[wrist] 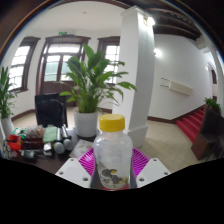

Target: Pour water

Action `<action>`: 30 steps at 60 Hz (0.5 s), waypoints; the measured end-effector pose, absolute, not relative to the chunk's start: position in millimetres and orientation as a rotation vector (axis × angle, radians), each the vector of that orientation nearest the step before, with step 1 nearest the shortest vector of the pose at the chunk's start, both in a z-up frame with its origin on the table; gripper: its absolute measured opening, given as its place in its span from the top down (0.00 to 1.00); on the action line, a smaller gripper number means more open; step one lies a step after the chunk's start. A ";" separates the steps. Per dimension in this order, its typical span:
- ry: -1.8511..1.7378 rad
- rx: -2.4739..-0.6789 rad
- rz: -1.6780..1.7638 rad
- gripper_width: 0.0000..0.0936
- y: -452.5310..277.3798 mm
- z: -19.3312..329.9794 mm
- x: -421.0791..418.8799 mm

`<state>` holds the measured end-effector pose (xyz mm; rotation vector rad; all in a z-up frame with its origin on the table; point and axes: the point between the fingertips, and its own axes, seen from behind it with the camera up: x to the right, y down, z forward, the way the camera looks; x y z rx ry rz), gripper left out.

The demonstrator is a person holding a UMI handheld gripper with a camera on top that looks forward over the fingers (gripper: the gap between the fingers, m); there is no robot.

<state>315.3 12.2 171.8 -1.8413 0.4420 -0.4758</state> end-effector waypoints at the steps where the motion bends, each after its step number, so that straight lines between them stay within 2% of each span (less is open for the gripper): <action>1: 0.447 -1.848 -0.486 0.51 12.7 168.4 319.3; 10: 0.481 -1.884 -0.475 0.51 18.3 116.7 348.8; 22: 0.499 -1.836 -0.303 0.50 35.5 73.0 338.0; 23: 0.501 -1.826 -0.298 0.47 32.4 71.7 335.9; 24: 0.498 -1.793 -0.303 0.50 31.5 75.4 335.9; 30: 0.473 -1.769 -0.312 0.49 30.8 74.2 333.8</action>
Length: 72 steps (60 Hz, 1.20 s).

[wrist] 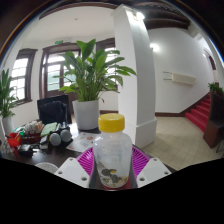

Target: Pour water

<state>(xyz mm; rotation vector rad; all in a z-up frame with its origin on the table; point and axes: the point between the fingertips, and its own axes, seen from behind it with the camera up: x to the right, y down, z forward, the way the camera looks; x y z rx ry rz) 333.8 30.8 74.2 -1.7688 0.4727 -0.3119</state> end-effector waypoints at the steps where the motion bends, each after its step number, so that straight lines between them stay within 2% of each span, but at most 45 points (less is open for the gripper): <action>1: 0.465 -1.771 -0.316 0.49 29.8 74.4 333.1; 8: 0.463 -1.779 -0.321 0.47 27.7 75.9 332.3; 16: 0.479 -1.760 -0.299 0.38 25.1 76.4 332.1; 19: 0.478 -1.783 -0.265 0.33 25.0 71.3 326.3; 22: 0.461 -1.815 -0.233 0.18 23.1 65.0 318.7; 26: 0.460 -1.840 -0.222 0.13 15.8 59.2 314.9; 40: 0.421 -1.953 -0.231 0.13 -62.5 51.8 277.6; 45: 0.381 -1.987 -0.252 0.14 -92.0 59.6 260.2; 58: 0.379 -1.923 -0.197 0.13 -144.6 123.4 212.6; 72: 0.316 -1.863 -0.144 0.13 -171.5 174.5 156.1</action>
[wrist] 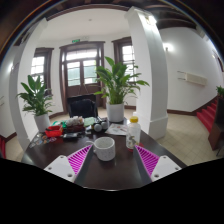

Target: Pour water

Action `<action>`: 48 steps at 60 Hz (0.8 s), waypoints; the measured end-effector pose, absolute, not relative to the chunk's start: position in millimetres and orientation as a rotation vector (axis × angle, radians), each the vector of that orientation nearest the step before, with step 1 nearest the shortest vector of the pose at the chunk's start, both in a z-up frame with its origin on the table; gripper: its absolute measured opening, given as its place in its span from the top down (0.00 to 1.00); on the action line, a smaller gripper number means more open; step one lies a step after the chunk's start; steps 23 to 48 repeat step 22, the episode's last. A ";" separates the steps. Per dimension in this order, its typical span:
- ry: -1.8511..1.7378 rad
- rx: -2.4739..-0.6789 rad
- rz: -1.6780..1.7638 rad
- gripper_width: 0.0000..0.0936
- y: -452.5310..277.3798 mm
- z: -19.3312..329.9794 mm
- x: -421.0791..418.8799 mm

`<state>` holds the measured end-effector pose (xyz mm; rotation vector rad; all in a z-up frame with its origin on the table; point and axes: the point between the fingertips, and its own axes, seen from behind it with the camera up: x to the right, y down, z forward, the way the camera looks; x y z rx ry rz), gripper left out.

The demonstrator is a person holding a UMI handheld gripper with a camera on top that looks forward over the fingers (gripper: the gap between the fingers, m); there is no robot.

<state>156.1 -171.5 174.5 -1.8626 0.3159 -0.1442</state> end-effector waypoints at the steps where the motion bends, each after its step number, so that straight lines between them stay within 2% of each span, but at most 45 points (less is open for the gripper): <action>1: 0.310 -1.860 -0.146 0.13 -173.9 177.9 151.4; 18: 0.201 -1.840 -0.117 0.14 -189.7 201.9 95.8; 48: 0.192 -1.838 -0.127 0.14 -189.8 202.4 92.2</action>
